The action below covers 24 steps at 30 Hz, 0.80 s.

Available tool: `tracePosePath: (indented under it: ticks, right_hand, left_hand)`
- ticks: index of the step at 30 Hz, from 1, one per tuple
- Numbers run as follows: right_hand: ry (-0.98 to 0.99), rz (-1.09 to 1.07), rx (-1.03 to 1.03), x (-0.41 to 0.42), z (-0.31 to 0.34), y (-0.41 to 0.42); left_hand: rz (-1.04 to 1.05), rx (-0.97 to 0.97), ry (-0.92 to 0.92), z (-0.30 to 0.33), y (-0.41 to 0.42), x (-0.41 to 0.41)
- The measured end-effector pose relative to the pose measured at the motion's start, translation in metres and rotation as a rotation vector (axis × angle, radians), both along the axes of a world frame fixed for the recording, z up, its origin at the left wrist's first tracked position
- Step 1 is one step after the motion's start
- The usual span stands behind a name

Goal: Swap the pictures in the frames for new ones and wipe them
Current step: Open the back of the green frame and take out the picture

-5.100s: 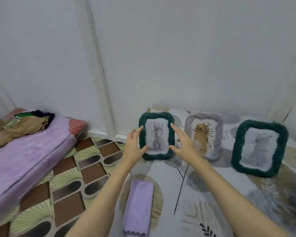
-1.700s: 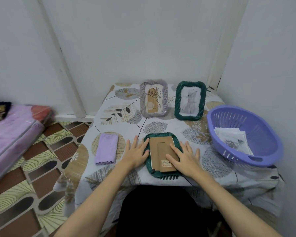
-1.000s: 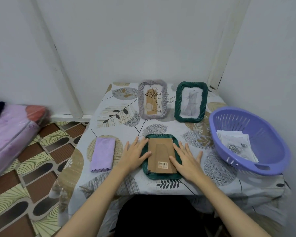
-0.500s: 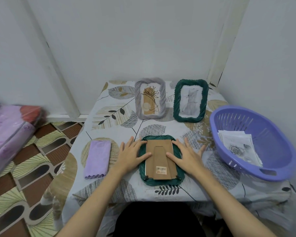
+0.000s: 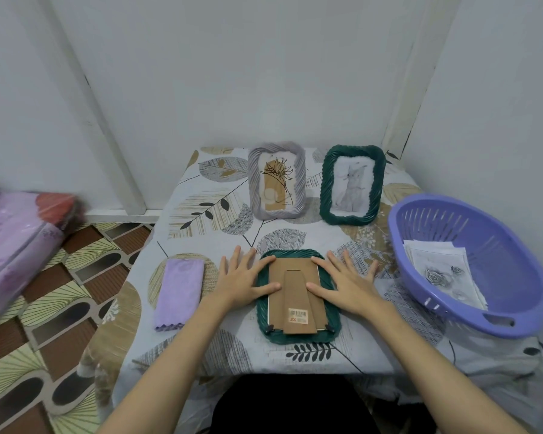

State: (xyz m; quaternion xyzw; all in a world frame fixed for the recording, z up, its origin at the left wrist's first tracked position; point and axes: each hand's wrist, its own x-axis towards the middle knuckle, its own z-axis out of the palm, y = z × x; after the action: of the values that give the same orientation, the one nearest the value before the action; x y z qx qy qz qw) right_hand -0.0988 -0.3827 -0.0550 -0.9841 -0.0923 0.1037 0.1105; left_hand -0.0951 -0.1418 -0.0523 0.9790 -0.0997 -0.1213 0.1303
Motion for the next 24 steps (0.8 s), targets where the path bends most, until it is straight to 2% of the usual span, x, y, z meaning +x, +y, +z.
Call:
tracePosePath:
  ticks: [4,8,10,17,24]
  right_hand:
    - [0.031,-0.034,0.051,0.0,0.0,0.004]
    - [-0.125,-0.076,0.15,-0.006,0.003,0.006]
    - [-0.154,-0.066,0.144,-0.007,0.005,0.007]
    - [-0.153,-0.036,0.041,-0.001,0.008,0.013]
    - [-0.096,-0.004,-0.039,0.003,0.013,0.014]
  left_hand:
    - [0.0,-0.052,0.038,0.002,0.0,0.004]
    - [0.062,-0.322,-0.089,-0.003,0.001,-0.002]
    - [0.063,-0.366,-0.127,-0.005,0.001,-0.003]
    - [0.018,-0.268,-0.163,-0.009,0.001,0.003]
    - [-0.009,-0.177,-0.107,-0.007,0.002,0.006]
